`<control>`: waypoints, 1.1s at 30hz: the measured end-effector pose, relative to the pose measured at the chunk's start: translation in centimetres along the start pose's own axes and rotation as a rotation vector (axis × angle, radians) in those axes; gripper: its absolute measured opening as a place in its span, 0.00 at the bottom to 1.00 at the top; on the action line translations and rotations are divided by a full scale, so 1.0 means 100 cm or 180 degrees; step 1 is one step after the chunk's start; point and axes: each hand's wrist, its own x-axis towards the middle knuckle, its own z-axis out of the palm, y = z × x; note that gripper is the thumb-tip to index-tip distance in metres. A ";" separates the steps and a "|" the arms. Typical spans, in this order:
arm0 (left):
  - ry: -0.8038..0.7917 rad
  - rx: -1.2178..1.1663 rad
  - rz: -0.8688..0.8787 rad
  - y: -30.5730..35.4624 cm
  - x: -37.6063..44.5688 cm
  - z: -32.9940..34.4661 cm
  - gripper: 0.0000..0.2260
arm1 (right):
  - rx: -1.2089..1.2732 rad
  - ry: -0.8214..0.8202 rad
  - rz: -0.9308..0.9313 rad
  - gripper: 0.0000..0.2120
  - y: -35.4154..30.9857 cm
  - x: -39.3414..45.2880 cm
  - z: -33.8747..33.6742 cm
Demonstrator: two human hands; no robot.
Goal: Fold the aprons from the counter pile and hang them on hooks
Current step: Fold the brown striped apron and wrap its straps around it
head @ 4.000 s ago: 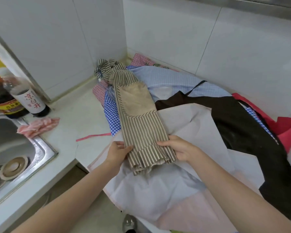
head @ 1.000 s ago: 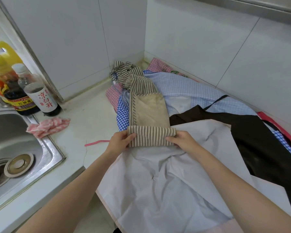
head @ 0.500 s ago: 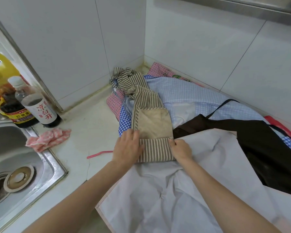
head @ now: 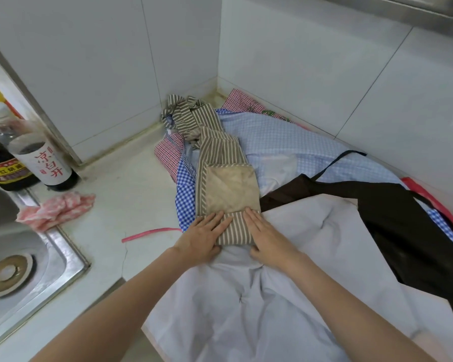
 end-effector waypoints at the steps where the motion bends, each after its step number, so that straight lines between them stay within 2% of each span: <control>1: 0.0120 -0.0326 -0.0002 -0.008 -0.001 0.001 0.32 | 0.0179 -0.0010 0.0032 0.36 0.002 0.003 0.002; 4: 0.0102 -0.1281 -0.0296 -0.024 -0.008 -0.004 0.30 | 0.0908 0.0126 0.0206 0.35 0.010 0.008 0.005; 7: 0.0218 -0.1763 -0.0539 -0.040 -0.011 -0.009 0.23 | 0.1690 0.0408 0.0341 0.30 0.020 0.012 -0.002; 10: 0.0311 -0.2248 -0.0726 -0.053 -0.011 -0.014 0.14 | 0.2206 0.0055 0.0441 0.23 0.031 0.020 -0.020; 12: 0.0295 -0.2558 -0.0934 -0.058 -0.007 -0.016 0.12 | 0.2540 -0.0249 0.0536 0.19 0.034 0.026 -0.033; 15: 0.0390 -0.2958 -0.1136 -0.060 0.001 -0.015 0.11 | 0.2972 -0.0465 0.0901 0.07 0.032 0.036 -0.048; 17: 0.0471 -0.3091 -0.1349 -0.062 0.007 -0.015 0.10 | 0.3263 -0.0402 0.1224 0.07 0.029 0.046 -0.050; 20: 0.0417 -0.2940 -0.1555 -0.069 0.018 -0.015 0.13 | 0.3118 -0.0178 0.1670 0.17 0.026 0.063 -0.049; 23: 0.0295 -0.2784 -0.1613 -0.071 0.024 -0.018 0.14 | 0.2405 0.0140 0.1965 0.22 0.022 0.082 -0.043; 24: 0.0458 -0.2405 -0.1626 -0.068 0.023 -0.021 0.12 | 0.2109 0.0169 0.2018 0.23 0.020 0.087 -0.043; 26: 0.1367 -0.0904 -0.1496 -0.063 0.023 -0.022 0.09 | 0.1809 0.0136 0.2115 0.23 0.019 0.094 -0.041; 28: 0.1819 -0.0085 -0.0689 -0.054 0.024 -0.024 0.14 | 0.1757 0.0069 0.2227 0.22 0.018 0.098 -0.040; 30: 0.1565 0.0264 0.0286 -0.049 0.030 -0.016 0.22 | 0.1665 0.0091 0.2252 0.21 0.014 0.099 -0.041; 32: 0.0813 0.0451 0.0439 -0.049 0.039 -0.012 0.28 | 0.1508 0.0305 0.2339 0.21 0.004 0.097 -0.040; 33: 0.0611 0.0593 0.0422 -0.051 0.043 -0.013 0.30 | 0.1237 0.0596 0.2313 0.20 -0.001 0.094 -0.037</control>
